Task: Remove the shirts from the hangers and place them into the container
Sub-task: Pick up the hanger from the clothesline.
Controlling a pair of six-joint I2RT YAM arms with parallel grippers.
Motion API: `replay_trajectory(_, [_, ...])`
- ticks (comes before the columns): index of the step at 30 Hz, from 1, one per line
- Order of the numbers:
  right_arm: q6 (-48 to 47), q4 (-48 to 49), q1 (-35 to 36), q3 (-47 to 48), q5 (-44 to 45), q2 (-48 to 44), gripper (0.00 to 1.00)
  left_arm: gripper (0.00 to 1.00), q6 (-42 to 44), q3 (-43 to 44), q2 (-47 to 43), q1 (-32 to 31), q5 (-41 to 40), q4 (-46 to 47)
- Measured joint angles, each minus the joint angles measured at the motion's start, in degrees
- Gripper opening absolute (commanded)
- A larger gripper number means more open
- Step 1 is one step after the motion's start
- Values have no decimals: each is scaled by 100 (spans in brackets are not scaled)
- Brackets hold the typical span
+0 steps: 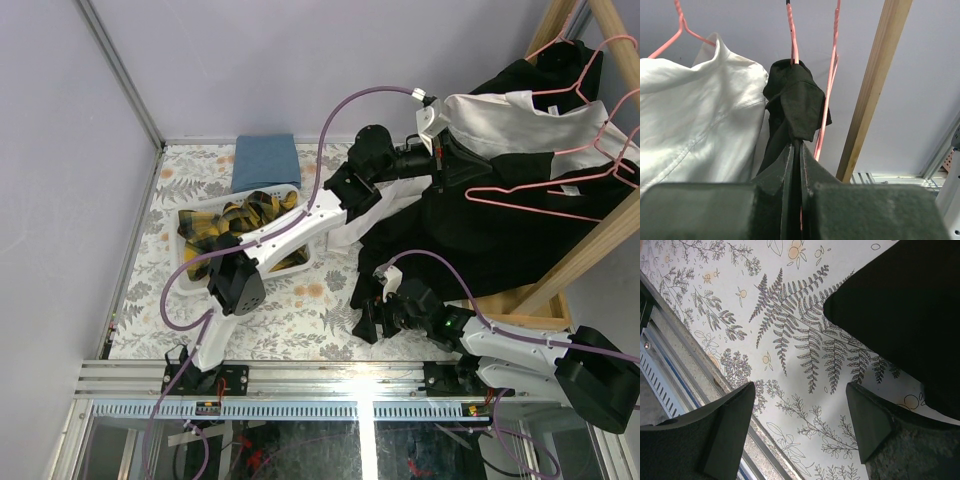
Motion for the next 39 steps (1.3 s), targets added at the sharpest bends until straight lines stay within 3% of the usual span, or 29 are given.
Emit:
replay_trajectory(4, [0,0,0,0,0,0,81,0,-57,-232,-179,-37,-83,177])
replay_trajectory(12, [4,-2,0,0,2,0,81,0,-109,337,-92,-57,-378,44])
replay_trajectory(23, [26,-2,0,0,4,0,81,0,-179,275,-129,-76,-691,275])
replay_trajectory(28, [39,-2,0,0,11,0,81,13,96,271,-181,-76,-686,-271])
replay_trajectory(39, [42,-2,0,0,20,0,81,26,654,-4,-260,-76,-678,-1751])
